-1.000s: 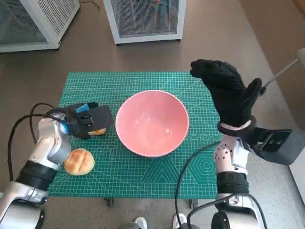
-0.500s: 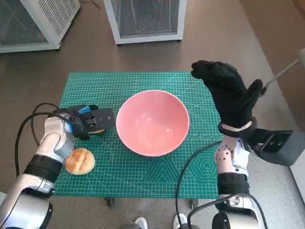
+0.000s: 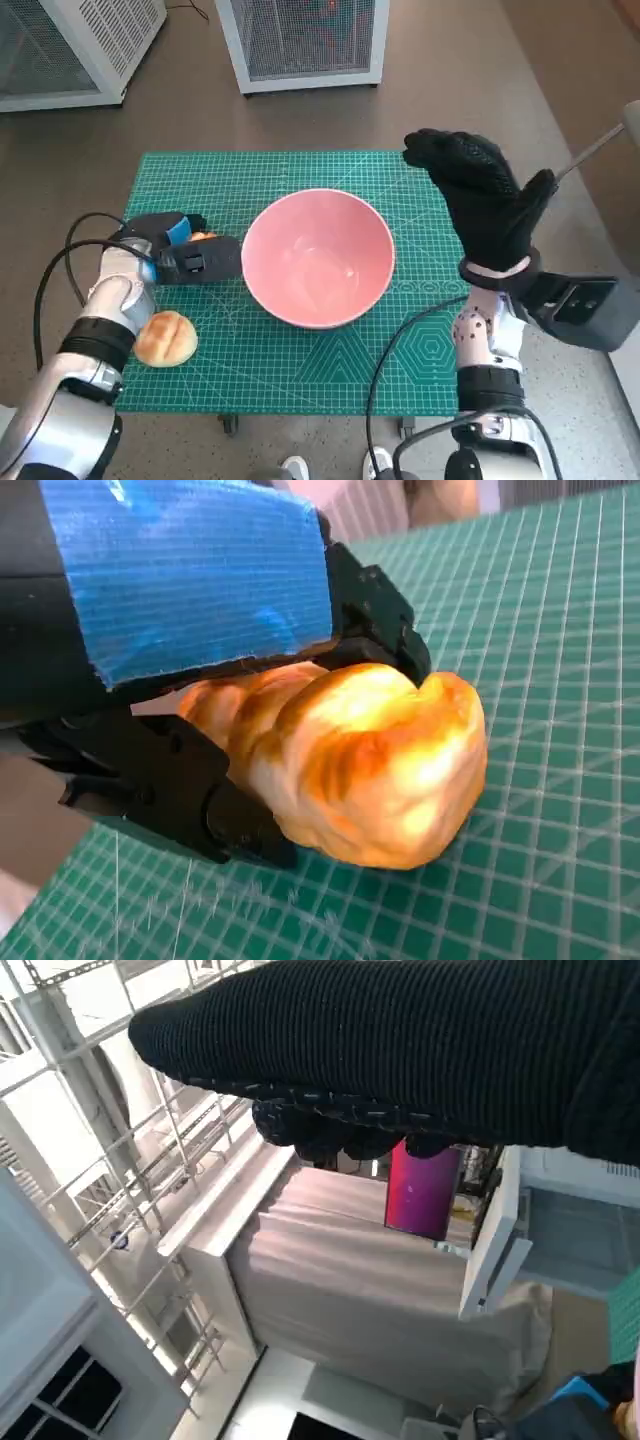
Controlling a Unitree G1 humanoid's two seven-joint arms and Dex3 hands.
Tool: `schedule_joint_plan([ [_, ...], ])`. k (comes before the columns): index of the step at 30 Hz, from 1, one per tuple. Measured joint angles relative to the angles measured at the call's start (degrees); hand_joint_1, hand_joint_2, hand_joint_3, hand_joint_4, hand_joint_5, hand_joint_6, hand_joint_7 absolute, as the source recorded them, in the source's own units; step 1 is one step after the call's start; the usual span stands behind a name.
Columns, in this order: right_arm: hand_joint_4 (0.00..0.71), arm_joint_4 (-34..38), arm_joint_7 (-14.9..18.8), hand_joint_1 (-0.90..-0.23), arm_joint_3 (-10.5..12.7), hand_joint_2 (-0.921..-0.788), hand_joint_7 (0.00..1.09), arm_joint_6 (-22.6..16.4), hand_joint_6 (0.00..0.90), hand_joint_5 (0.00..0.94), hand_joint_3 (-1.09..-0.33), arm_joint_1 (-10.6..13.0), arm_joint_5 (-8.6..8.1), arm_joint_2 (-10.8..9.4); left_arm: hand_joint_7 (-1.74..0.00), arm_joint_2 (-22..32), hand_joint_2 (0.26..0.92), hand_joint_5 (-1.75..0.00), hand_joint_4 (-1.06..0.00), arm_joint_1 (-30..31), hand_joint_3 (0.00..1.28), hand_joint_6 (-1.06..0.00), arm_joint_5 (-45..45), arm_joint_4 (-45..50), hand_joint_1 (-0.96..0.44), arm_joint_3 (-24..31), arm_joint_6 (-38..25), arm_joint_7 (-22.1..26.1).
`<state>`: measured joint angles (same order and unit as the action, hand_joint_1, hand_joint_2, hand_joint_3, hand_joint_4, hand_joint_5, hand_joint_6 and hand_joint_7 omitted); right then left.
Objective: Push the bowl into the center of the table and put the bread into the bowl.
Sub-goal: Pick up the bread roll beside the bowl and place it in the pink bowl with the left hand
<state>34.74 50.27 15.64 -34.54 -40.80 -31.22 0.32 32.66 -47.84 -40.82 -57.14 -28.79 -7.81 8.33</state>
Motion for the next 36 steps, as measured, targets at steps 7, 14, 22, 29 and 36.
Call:
schedule_joint_plan([
  [7, 0.228, -1.6, -0.2, -0.604, -0.2, -0.921, 0.00, 0.2, 0.351, 0.000, -0.659, 1.4, -0.02, 0.0, -1.26, 1.6, 0.921, -1.35, -0.49, 0.9, 0.19, -0.55, 1.3, 1.8, 0.00, 1.4, 2.9, -0.5],
  [14, 0.225, -2.1, -0.2, -0.603, -0.1, -0.921, 0.00, 0.2, 0.349, 0.000, -0.662, 1.5, -0.03, 0.0, -1.22, 4.2, 0.921, -1.25, -0.57, 4.8, 0.13, -0.61, 3.4, 15.9, 0.00, 6.1, 0.9, 2.4],
  [22, 0.220, -2.1, -0.2, -0.610, -0.1, -0.921, 0.00, 0.2, 0.350, 0.000, -0.658, 1.3, -0.03, -0.2, -1.17, 5.5, 0.920, -1.23, -0.64, 8.0, 0.10, -0.61, 3.6, 33.4, 0.00, 11.8, -2.2, 3.5],
  [29, 0.221, -2.1, -0.2, -0.618, -0.1, -0.921, 0.00, 0.2, 0.353, 0.000, -0.647, 1.3, -0.04, -0.2, -1.15, 5.4, 0.919, -1.21, -0.68, 11.2, 0.08, -0.61, 3.7, 48.1, 0.00, 16.1, -2.7, 3.5],
  [36, 0.222, -2.0, -0.2, -0.620, -0.1, -0.921, 0.00, 0.3, 0.353, 0.001, -0.640, 1.3, -0.11, -0.2, -1.15, 3.6, 0.920, -1.19, -0.67, 13.2, 0.07, -0.63, 3.5, 62.6, 0.00, 17.8, -2.4, 3.5],
])
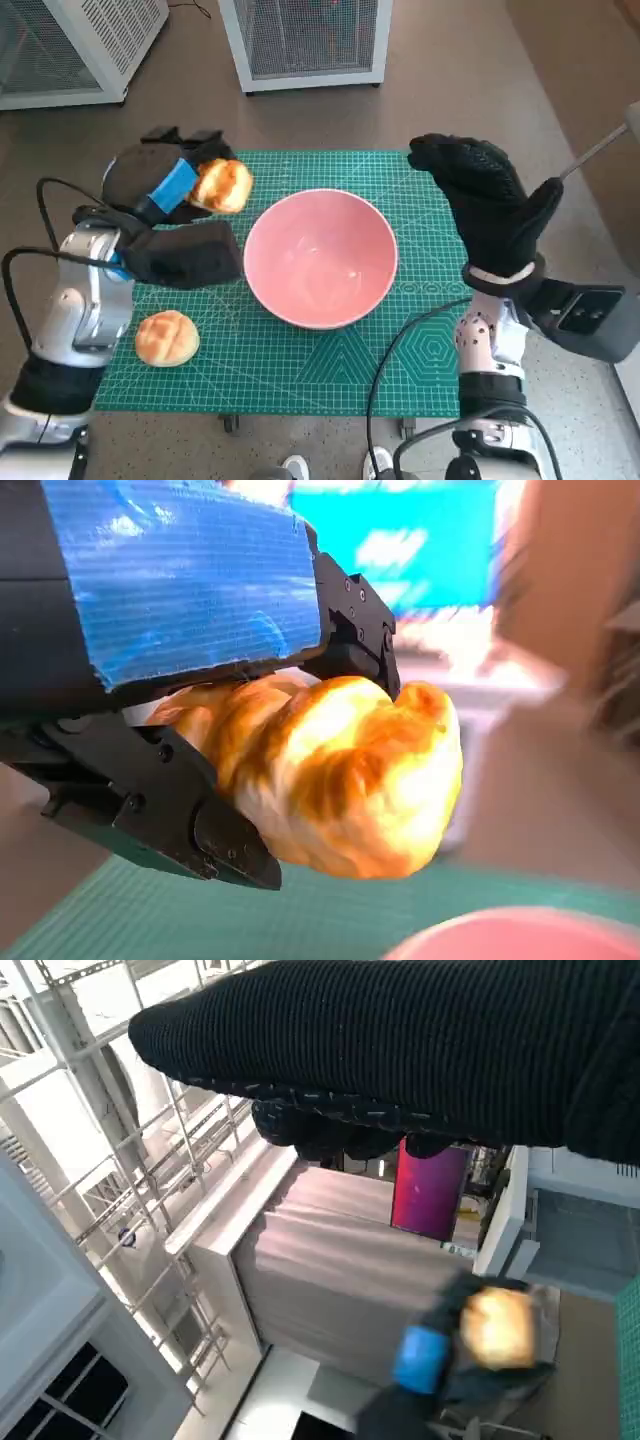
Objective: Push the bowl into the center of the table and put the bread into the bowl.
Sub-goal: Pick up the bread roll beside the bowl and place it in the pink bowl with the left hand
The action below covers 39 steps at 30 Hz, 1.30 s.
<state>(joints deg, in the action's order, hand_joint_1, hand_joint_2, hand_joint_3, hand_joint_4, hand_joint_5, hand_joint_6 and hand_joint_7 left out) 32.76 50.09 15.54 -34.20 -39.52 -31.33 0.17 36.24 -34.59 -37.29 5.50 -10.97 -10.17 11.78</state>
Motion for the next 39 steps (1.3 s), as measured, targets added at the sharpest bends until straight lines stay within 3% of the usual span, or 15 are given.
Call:
schedule_joint_plan([
  [5, 0.223, 0.6, 0.2, -0.619, 0.0, -0.921, 0.00, 0.6, 0.356, 0.001, -0.638, 0.0, -0.08, 0.1, -1.15, -3.3, 0.920, -1.19, -0.66, 0.5, 0.07, -0.65, 0.0, 8.7, 0.00, -1.0, 2.2, 0.2],
  [9, 0.225, 0.9, 0.4, -0.615, 0.0, -0.921, 0.01, 0.8, 0.359, 0.002, -0.637, 0.0, -0.09, 0.1, -1.15, -5.5, 0.920, -1.18, -0.67, 0.4, 0.07, -0.65, 0.1, 10.2, 0.00, -3.1, 4.9, 1.0],
  [25, 0.228, 0.8, 0.6, -0.595, 0.2, -0.921, 0.01, 0.9, 0.361, 0.002, -0.643, 0.2, -0.44, 1.1, -1.15, -11.8, 0.921, -1.16, -0.71, -0.5, 0.06, -0.62, -0.9, -0.6, 0.00, -8.5, 8.4, 4.1],
  [39, 0.226, 0.8, 1.2, -0.589, 0.3, -0.921, 0.00, 0.8, 0.357, 0.001, -0.647, 0.2, -1.14, 1.1, -1.18, -12.4, 0.920, -1.16, -0.69, -0.8, 0.07, -0.61, -2.3, -3.4, 0.00, -9.2, 8.4, 5.3],
])
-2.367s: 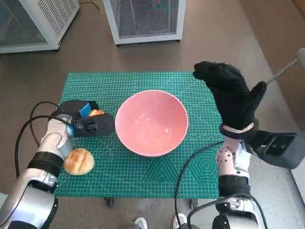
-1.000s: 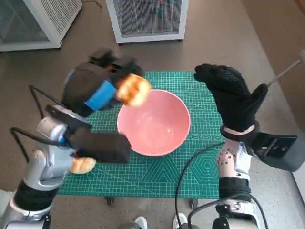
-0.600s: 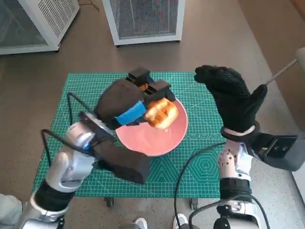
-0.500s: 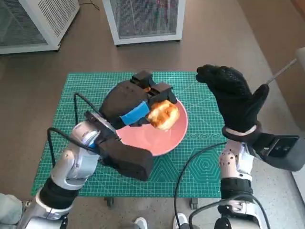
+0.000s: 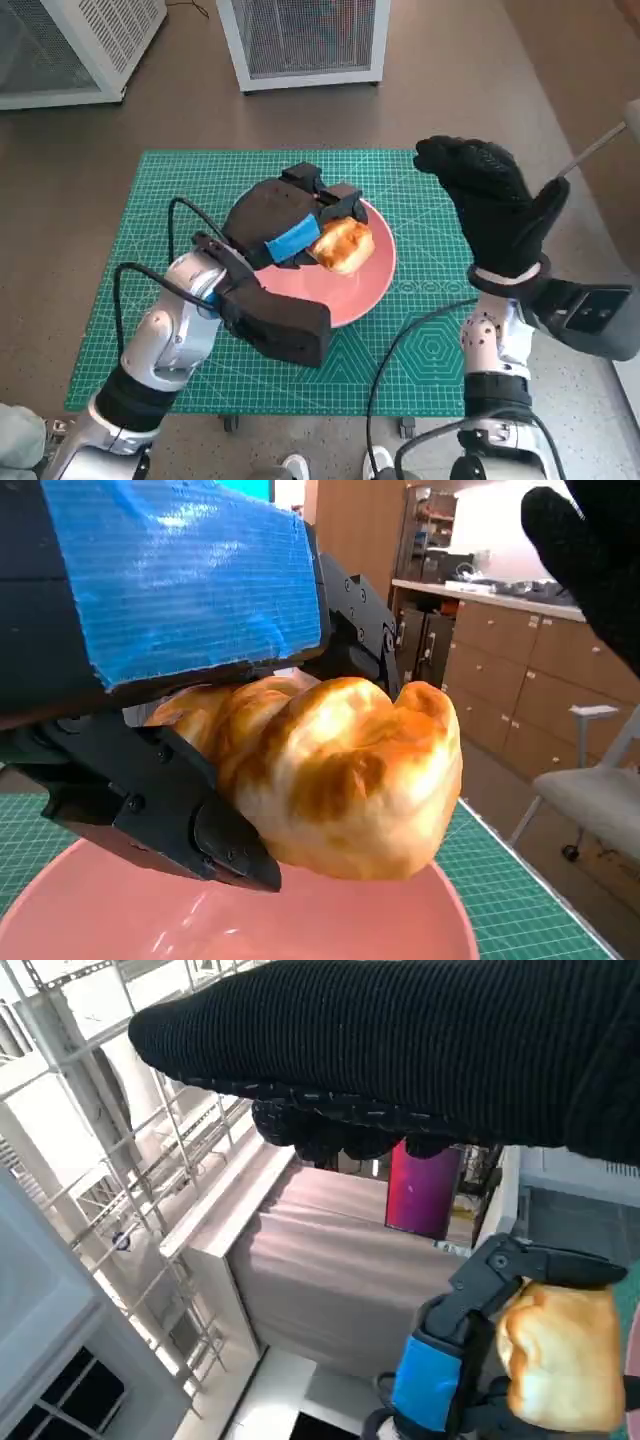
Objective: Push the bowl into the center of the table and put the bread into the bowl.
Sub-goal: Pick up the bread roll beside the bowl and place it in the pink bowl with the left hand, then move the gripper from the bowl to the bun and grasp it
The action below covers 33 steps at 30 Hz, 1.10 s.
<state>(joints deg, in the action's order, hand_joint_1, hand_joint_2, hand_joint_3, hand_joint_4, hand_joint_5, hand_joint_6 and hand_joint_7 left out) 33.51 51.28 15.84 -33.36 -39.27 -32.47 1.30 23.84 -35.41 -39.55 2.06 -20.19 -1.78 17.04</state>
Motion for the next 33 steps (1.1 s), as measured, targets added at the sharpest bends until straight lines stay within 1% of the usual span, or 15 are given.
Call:
schedule_joint_plan([
  [1, 0.226, 0.0, 0.0, -0.589, 0.0, -0.921, 0.00, 0.0, 0.357, 0.001, -0.647, 0.0, 0.00, 0.0, -1.18, 0.0, 0.920, -1.16, -0.69, 0.0, 0.07, -0.61, 0.0, 0.0, 0.00, 0.0, 0.0, 0.0],
  [2, 0.226, 0.0, 0.0, -0.589, 0.0, -0.921, 0.00, 0.0, 0.357, 0.001, -0.647, 0.0, -0.01, 0.0, -1.03, 0.0, 0.896, -0.99, -0.57, 0.0, 0.06, -0.53, -0.1, 0.0, -0.02, 0.0, 0.0, 0.0],
  [3, 0.226, 0.0, 0.0, -0.591, 0.0, -0.921, 0.00, -0.1, 0.357, 0.000, -0.646, 0.0, -0.01, 0.0, -0.73, 0.0, 0.857, -0.66, -0.42, 0.0, 0.04, -0.43, -0.5, 0.4, -0.08, 0.0, -0.8, 0.8],
  [4, 0.226, 0.0, 0.0, -0.592, 0.0, -0.921, 0.00, -0.1, 0.356, 0.000, -0.644, 0.0, -0.01, 0.0, -0.49, 0.0, 0.833, -0.42, -0.33, 0.1, 0.03, -0.39, -1.0, 1.2, -0.11, -0.1, -2.1, 2.1],
  [5, 0.226, 0.0, 0.0, -0.592, 0.0, -0.921, 0.00, -0.1, 0.356, 0.000, -0.643, 0.0, -0.02, -0.1, -0.33, 0.0, 0.814, -0.27, -0.26, 0.1, 0.02, -0.36, -1.5, 2.0, -0.15, -0.2, -3.5, 3.6],
  [6, 0.226, 0.0, 0.1, -0.593, 0.0, -0.921, 0.00, -0.1, 0.356, 0.000, -0.643, 0.0, -0.03, -0.1, -0.27, 0.1, 0.808, -0.22, -0.23, 0.2, 0.01, -0.35, -2.3, 3.0, -0.17, -0.3, -5.1, 5.3],
  [7, 0.226, 0.0, 0.1, -0.593, 0.0, -0.921, 0.00, -0.1, 0.356, 0.000, -0.642, 0.0, -0.05, -0.1, -0.18, 0.3, 0.797, -0.14, -0.18, 0.2, 0.01, -0.32, -2.8, 3.7, -0.20, -0.4, -6.2, 6.7],
  [10, 0.226, 0.1, 0.2, -0.593, 0.0, -0.921, 0.00, -0.1, 0.356, 0.000, -0.640, 0.0, -0.09, -0.1, -0.06, 0.7, 0.786, -0.05, -0.10, 0.4, 0.00, -0.28, -3.3, 5.7, -0.25, -0.3, -8.6, 10.1],
  [13, 0.226, 0.0, 0.2, -0.593, -0.1, -0.921, 0.00, -0.1, 0.357, 0.000, -0.638, 0.0, -0.10, -0.2, -0.02, 0.9, 0.784, -0.01, -0.03, 1.0, 0.00, -0.24, -2.7, 8.3, -0.29, 0.1, -11.0, 13.7],
  [15, 0.226, 0.0, 0.2, -0.594, -0.1, -0.921, 0.00, 0.0, 0.357, 0.000, -0.637, 0.1, -0.10, -0.3, -0.01, 0.9, 0.782, -0.01, -0.02, 1.4, 0.00, -0.22, -1.5, 10.4, -0.31, 0.9, -12.8, 16.2],
  [19, 0.226, 0.0, 0.2, -0.595, -0.2, -0.921, 0.00, 0.2, 0.357, 0.000, -0.634, 0.1, -0.10, -0.6, 0.00, 0.8, 0.778, 0.00, 0.00, 2.6, 0.00, -0.19, 1.7, 14.6, -0.32, 3.2, -16.1, 19.5],
  [26, 0.228, -0.8, 0.0, -0.594, -0.4, -0.921, 0.01, 0.5, 0.364, 0.001, -0.631, 1.0, -0.09, -1.3, 0.00, 1.6, 0.772, 0.00, 0.00, 6.4, 0.00, -0.19, 4.5, 24.5, -0.30, 7.8, -20.2, 22.1],
  [29, 0.228, -1.1, -0.1, -0.594, -0.4, -0.921, 0.01, 0.8, 0.366, 0.001, -0.630, 1.4, -0.06, -1.5, 0.00, 3.0, 0.769, 0.00, 0.00, 7.9, 0.00, -0.19, 6.7, 29.3, -0.28, 10.8, -22.5, 24.5],
  [33, 0.228, -1.5, -0.3, -0.594, -0.5, -0.921, 0.01, 1.0, 0.367, 0.001, -0.629, 1.7, -0.04, -1.5, 0.00, 5.3, 0.763, 0.00, 0.00, 9.8, 0.00, -0.19, 10.7, 35.5, -0.23, 16.3, -25.6, 27.3],
])
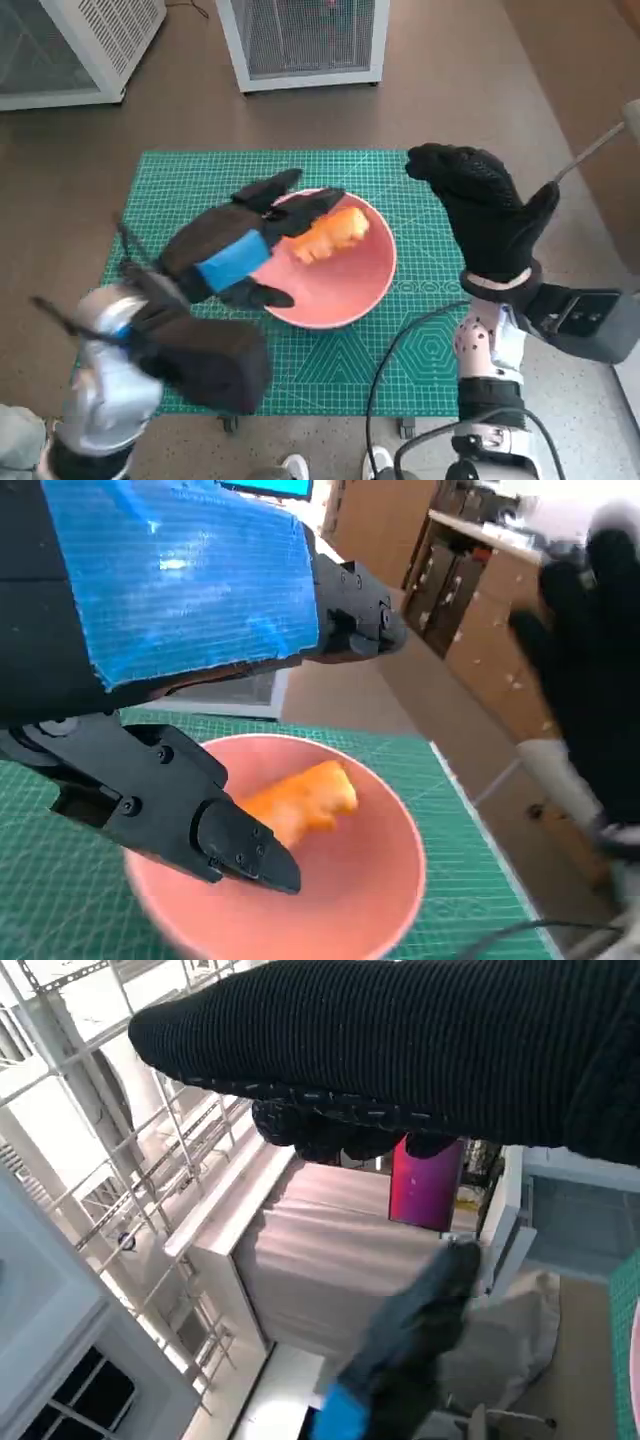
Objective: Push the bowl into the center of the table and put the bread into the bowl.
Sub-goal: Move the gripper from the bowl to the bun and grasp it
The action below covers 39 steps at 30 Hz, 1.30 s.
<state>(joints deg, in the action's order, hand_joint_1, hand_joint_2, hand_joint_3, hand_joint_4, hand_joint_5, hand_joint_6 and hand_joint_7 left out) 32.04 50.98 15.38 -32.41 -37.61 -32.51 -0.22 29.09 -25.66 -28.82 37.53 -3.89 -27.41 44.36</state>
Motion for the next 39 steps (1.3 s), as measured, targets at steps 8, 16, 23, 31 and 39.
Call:
schedule_joint_plan([
  [8, 0.228, -0.5, -0.3, -0.594, -0.1, -0.921, 0.01, 0.0, 0.367, 0.001, -0.630, 0.4, 0.06, 0.0, 0.00, 5.0, 0.741, 0.00, 0.00, 6.3, 0.00, -0.19, 9.4, 10.8, -0.16, 15.0, -3.5, 3.5],
  [16, 0.227, -1.1, -0.6, -0.592, -0.3, -0.921, 0.01, 0.1, 0.366, 0.000, -0.628, 0.7, 0.07, -0.1, -0.01, 7.3, 0.726, 0.00, 0.00, 16.8, 0.00, -0.21, 15.4, 15.6, -0.13, 27.9, -2.6, 3.6],
  [23, 0.226, -1.1, -0.6, -0.590, -0.7, -0.921, 0.01, 0.4, 0.365, 0.000, -0.625, 0.7, 0.07, -0.3, -0.02, 10.3, 0.713, 0.00, -0.01, 24.1, 0.00, -0.22, 15.8, 18.8, -0.08, 31.7, -4.5, 3.7],
  [31, 0.226, -0.8, -0.6, -0.593, -0.7, -0.921, 0.01, 0.8, 0.365, 0.001, -0.617, 0.7, -0.02, -0.3, -0.02, 14.1, 0.703, -0.01, -0.03, 29.2, 0.00, -0.22, 15.2, 21.6, -0.04, 31.0, -10.1, 3.8],
  [39, 0.229, -0.9, -0.5, -0.594, -0.6, -0.921, 0.01, 1.9, 0.365, 0.002, -0.617, 0.7, -0.22, -0.1, -0.02, 16.9, 0.705, -0.01, -0.05, 32.3, 0.00, -0.23, 13.1, 21.8, -0.03, 27.6, -14.9, 3.0],
])
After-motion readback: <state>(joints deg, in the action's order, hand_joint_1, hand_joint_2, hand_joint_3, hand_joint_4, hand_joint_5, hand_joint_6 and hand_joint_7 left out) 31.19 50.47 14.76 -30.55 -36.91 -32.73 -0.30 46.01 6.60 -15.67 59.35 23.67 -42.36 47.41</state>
